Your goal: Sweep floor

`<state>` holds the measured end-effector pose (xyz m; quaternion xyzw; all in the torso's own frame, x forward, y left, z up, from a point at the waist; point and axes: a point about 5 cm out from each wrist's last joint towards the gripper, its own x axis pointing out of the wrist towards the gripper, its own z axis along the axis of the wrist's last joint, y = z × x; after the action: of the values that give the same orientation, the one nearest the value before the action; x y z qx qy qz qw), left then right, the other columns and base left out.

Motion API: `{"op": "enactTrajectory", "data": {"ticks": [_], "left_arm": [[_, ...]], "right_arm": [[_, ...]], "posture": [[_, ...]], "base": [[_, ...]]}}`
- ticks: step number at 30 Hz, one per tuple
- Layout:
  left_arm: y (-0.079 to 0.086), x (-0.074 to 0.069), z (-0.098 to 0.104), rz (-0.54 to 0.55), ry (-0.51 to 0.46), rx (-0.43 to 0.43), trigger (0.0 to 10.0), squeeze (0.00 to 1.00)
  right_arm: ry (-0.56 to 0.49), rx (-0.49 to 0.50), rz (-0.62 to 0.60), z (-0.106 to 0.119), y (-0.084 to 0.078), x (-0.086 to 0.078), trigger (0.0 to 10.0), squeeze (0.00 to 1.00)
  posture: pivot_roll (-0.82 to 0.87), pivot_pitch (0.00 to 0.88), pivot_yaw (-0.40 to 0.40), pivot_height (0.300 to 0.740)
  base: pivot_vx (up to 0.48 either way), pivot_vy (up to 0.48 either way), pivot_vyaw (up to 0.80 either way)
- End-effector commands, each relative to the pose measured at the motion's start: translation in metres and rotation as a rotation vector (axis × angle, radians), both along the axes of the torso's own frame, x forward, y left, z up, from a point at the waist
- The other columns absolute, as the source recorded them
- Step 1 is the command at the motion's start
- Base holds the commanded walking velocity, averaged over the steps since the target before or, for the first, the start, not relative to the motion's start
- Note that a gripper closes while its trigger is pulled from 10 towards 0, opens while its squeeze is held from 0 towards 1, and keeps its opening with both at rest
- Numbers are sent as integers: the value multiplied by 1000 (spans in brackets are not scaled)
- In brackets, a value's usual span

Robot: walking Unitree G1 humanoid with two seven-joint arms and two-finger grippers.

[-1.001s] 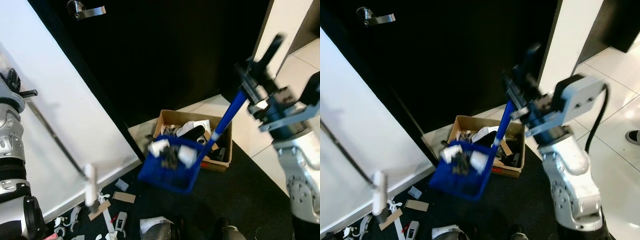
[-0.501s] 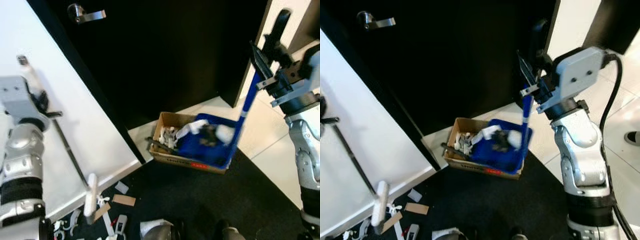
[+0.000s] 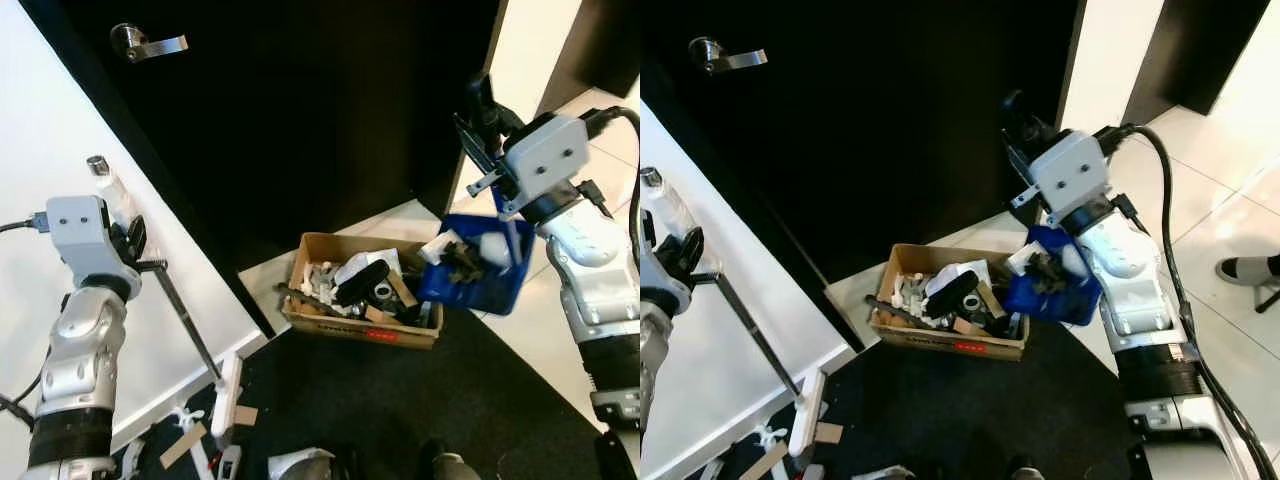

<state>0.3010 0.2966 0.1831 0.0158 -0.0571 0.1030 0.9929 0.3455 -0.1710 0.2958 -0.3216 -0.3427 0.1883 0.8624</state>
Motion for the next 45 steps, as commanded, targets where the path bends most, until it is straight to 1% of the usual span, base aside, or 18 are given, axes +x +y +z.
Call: {"op": "enactTrajectory", "data": {"ticks": [1,4,6,9,11,13,21,25,26,28,31,32,35,37,38,40,42,45], "left_arm": [[-4,-9,-6,12,11,-11,10000,0],[-8,-13,-9,13,18,-19,10000,0],[-11,-16,-11,13,18,-22,10000,0],[-12,-17,-11,15,20,-21,10000,0],[-12,-18,-11,20,18,-22,10000,0],[-12,-19,-11,24,16,-23,10000,0],[-15,-20,-8,28,19,-20,10000,0],[-20,-19,-9,16,24,-21,10000,0],[-20,-19,-9,16,24,-21,10000,0],[-23,-21,-11,12,28,-23,10000,0],[-24,-22,-13,11,33,-25,10000,0],[-25,-23,-13,11,33,-26,10000,0],[-25,-24,-13,12,34,-26,10000,0],[-26,-26,-14,15,39,-28,10000,0],[-26,-26,-14,15,39,-28,10000,0],[-28,-28,-16,16,44,-31,10000,0],[-28,-28,-17,16,45,-31,10000,0],[-31,-30,-19,11,53,-31,10000,0]], "right_arm": [[-117,-120,48,12,13,-2,10000,0],[-142,-152,55,13,15,2,10000,0],[-194,-160,58,13,22,4,10000,0],[-211,-138,62,13,25,5,10000,0],[-209,-77,60,11,28,6,10000,0],[-208,-50,57,7,31,7,10000,0],[-205,-1,93,-10,46,10,10000,0],[-217,-62,169,-21,68,7,10000,0],[-217,-62,169,-21,68,7,10000,0],[-223,-64,197,-21,76,6,10000,0],[-236,-64,218,-20,82,5,10000,0],[-255,-86,231,-20,86,4,10000,0],[-269,-101,240,-20,89,3,10000,0],[-271,-108,289,-22,100,2,10000,0],[-271,-108,289,-22,100,2,10000,0],[-275,-131,338,-26,111,-1,10000,0],[-280,-141,349,-27,113,-2,10000,0],[-272,-162,412,-34,125,-8,10000,0]], "posture": [[16,177,75,740],[17,177,71,740],[21,179,59,740],[24,178,56,740],[27,179,54,740],[35,180,50,740],[41,185,52,740],[42,188,54,740],[42,188,54,740],[45,190,51,740],[60,190,46,740],[60,190,46,740],[60,190,46,740],[69,193,37,740],[69,193,37,740],[76,196,36,740],[76,196,36,740],[81,199,38,740]], "base": [[0,0,0],[0,0,0],[0,0,0],[0,0,0],[0,0,0],[0,0,0],[0,0,0],[0,0,0],[0,0,0],[0,0,0],[0,0,0],[0,0,0],[0,0,0],[0,0,0],[0,0,0],[0,0,0],[0,0,0],[0,0,0]]}}
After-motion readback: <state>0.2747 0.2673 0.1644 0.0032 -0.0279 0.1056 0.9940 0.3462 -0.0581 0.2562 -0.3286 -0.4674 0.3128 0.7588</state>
